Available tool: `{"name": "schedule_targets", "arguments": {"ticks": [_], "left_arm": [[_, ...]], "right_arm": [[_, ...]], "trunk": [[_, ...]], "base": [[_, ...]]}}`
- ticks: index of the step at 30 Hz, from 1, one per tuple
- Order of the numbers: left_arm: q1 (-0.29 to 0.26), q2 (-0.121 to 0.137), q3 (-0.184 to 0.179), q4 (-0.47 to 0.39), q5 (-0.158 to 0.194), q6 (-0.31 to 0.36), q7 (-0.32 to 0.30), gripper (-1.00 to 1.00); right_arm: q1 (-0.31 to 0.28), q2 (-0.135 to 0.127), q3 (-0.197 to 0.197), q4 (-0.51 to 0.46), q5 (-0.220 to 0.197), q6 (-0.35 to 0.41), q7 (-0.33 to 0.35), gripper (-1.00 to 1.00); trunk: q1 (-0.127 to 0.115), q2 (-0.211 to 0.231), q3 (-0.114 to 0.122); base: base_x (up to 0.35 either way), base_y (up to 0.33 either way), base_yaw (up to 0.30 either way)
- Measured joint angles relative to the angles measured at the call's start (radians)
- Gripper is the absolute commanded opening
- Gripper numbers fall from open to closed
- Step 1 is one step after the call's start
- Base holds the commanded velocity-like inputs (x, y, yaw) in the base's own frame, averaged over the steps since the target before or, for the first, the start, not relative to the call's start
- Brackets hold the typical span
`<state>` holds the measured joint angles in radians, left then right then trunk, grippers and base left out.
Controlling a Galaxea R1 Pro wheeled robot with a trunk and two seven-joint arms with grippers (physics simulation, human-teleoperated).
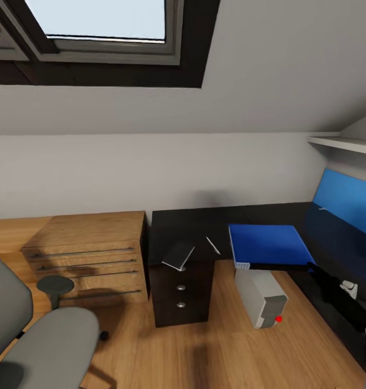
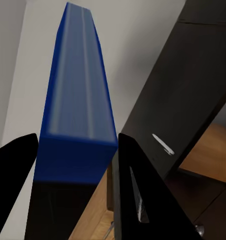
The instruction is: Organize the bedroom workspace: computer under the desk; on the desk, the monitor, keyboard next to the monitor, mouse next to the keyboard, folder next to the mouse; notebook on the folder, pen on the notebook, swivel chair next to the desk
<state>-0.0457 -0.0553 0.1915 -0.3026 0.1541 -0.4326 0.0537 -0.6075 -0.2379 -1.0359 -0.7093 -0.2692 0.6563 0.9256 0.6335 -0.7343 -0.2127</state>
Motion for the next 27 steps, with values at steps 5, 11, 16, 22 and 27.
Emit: {"name": "schedule_targets", "arguments": {"ticks": [5,11,16,22,27], "left_arm": [[0.000,0.000,0.000,0.000,0.000,0.000,0.000,1.00],[0.000,0.000,0.000,0.000,0.000,0.000,0.000,1.00],[0.000,0.000,0.000,0.000,0.000,0.000,0.000,1.00],[0.000,0.000,0.000,0.000,0.000,0.000,0.000,1.00],[0.000,0.000,0.000,0.000,0.000,0.000,0.000,1.00]], "right_arm": [[0.000,0.000,0.000,0.000,0.000,-0.002,-0.003,-1.00],[0.000,0.000,0.000,0.000,0.000,-0.002,-0.017,-1.00],[0.000,0.000,0.000,0.001,-0.001,0.005,-0.015,-1.00],[0.000,0.001,0.000,0.002,-0.001,0.001,-0.016,-1.00],[0.000,0.022,-0.042,0.002,-0.032,-0.003,-0.070,-1.00]], "trunk": [[0.000,0.000,0.000],[0.000,0.000,0.000],[0.000,0.000,0.000],[0.000,0.000,0.000],[0.000,0.000,0.000]], "base": [[0.000,0.000,-0.258],[0.000,0.000,-0.230],[0.000,0.000,-0.049],[0.000,0.000,-0.007],[0.000,0.000,0.000]]}}
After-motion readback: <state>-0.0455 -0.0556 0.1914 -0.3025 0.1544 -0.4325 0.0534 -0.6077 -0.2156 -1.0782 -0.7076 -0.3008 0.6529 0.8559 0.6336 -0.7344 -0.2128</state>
